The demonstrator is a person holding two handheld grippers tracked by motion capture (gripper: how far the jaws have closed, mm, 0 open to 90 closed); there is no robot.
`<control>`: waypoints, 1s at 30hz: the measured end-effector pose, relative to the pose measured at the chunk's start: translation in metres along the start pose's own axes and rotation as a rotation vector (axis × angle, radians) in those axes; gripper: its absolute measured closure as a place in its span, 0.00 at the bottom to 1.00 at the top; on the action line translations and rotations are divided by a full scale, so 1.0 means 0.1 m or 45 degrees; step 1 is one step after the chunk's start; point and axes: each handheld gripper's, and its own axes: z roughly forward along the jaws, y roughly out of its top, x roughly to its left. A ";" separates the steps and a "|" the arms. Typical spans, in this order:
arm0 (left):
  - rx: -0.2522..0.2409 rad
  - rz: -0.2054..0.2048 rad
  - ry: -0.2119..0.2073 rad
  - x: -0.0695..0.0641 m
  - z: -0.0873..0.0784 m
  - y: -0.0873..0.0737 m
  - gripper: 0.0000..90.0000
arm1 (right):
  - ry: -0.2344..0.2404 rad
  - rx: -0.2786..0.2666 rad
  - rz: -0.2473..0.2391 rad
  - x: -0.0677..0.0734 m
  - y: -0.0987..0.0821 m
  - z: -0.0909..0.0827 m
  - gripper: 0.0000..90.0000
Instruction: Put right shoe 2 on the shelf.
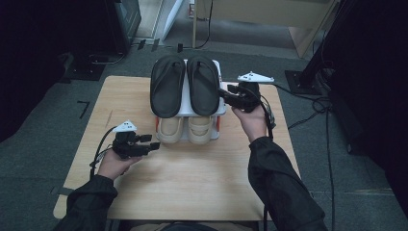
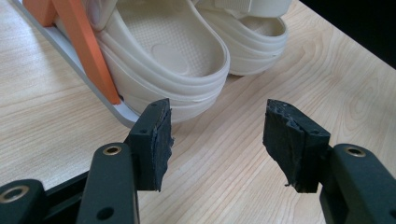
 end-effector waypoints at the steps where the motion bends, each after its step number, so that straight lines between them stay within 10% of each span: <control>1: 0.000 -0.001 0.002 0.00 0.00 0.00 0.47 | 0.001 -0.001 0.003 -0.01 -0.01 -0.02 0.61; 17: 0.024 0.025 0.060 0.06 0.01 -0.05 0.46 | 0.019 0.009 -0.053 -0.18 -0.34 -0.26 0.58; 30: 0.016 0.045 0.114 0.12 0.03 -0.12 0.45 | 0.024 0.045 -0.054 -0.33 -0.93 -0.38 0.55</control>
